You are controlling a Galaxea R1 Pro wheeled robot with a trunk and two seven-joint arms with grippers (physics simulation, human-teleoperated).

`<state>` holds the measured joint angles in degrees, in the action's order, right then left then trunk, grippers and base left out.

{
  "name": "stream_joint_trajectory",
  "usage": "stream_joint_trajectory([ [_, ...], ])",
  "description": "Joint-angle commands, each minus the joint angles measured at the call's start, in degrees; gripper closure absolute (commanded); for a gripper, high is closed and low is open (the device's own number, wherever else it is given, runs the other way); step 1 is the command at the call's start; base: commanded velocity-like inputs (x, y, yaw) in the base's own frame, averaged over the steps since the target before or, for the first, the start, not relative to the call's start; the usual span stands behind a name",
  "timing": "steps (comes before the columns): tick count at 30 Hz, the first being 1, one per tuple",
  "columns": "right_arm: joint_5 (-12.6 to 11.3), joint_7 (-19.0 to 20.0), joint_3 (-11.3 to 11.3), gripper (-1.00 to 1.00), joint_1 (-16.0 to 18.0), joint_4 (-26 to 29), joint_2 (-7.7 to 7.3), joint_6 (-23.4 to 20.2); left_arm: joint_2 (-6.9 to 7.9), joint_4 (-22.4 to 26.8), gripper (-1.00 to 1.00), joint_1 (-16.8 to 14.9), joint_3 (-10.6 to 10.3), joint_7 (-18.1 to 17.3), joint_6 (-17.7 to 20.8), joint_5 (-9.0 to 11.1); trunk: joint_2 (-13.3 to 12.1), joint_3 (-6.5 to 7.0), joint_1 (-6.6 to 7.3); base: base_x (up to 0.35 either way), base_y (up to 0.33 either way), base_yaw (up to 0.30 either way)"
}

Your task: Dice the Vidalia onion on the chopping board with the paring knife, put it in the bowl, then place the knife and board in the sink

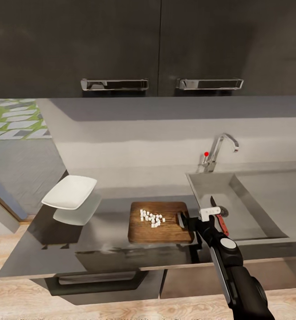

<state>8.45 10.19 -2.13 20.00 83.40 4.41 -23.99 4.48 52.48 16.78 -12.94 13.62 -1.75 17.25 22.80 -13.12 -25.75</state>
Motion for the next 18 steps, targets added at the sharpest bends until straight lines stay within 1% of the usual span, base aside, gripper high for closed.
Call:
stream_joint_trajectory([
  [1, 0.6, 0.5, -0.2, -1.0, 0.0, 0.1, 0.07, -0.3, 0.09, 0.1, -1.0, 0.0, -0.3, 0.5, -0.2, 0.6, 0.1, -0.19, -0.03, 0.0, 0.0, 0.0],
  [4, 0.6, 0.5, -0.2, -1.0, 0.0, 0.1, 0.07, -0.3, 0.09, 0.1, -1.0, 0.0, -0.3, 0.5, -0.2, 0.6, 0.1, -0.47, -0.03, 0.007, 0.0, 0.0],
  [9, 0.6, 0.5, -0.2, -1.0, 0.0, 0.1, 0.07, -0.3, 0.09, -0.1, -1.0, 0.0, -0.3, 0.4, -0.2, 0.6, 0.1, -0.93, -0.03, 0.089, 0.0, 0.0],
  [18, 0.6, 0.5, -0.2, -1.0, 0.0, 0.1, 0.07, -0.3, 0.09, -0.1, -1.0, 0.0, -0.3, 0.5, -0.2, 0.6, 0.1, -1.75, -0.03, 0.007, 0.0, 0.0],
])
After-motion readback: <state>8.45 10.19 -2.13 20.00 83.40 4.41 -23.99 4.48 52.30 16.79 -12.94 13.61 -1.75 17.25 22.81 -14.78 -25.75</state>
